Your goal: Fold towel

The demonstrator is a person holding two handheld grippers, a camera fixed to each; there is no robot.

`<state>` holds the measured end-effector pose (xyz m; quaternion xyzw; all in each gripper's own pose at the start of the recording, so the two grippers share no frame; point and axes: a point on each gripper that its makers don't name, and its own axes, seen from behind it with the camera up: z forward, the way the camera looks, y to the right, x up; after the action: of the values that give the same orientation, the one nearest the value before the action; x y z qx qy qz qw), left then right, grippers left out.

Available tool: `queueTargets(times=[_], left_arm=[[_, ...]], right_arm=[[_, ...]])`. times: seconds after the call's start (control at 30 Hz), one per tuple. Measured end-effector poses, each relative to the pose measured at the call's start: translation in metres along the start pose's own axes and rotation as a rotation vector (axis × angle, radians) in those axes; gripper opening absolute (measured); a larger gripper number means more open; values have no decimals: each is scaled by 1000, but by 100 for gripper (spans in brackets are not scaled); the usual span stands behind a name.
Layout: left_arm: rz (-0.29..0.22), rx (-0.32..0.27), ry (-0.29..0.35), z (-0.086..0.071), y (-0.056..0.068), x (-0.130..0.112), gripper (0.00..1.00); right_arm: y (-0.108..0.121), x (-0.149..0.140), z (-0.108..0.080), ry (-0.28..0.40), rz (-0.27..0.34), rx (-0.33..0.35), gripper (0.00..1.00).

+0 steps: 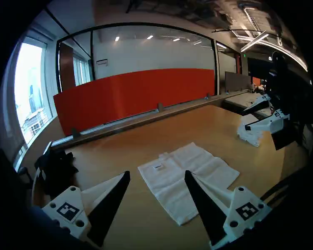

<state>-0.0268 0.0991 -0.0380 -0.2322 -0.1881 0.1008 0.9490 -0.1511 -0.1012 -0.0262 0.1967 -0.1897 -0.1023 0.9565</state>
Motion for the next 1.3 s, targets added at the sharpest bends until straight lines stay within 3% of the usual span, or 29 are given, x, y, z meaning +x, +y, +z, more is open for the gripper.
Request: queueTargets(times=[0.37,0.77,1.3], left_arm=[[-11,-43,-85,23,22,-55,97],[11,-98,-196,46,43,-118,97],[13,-156,-331,59,63,-181,97]], right_arm=[[-12,-50,20,-85,-16,43,100],[-28,-110,38,-198,-22,85,100],[-42,-169,45,-314,-36,141,100]])
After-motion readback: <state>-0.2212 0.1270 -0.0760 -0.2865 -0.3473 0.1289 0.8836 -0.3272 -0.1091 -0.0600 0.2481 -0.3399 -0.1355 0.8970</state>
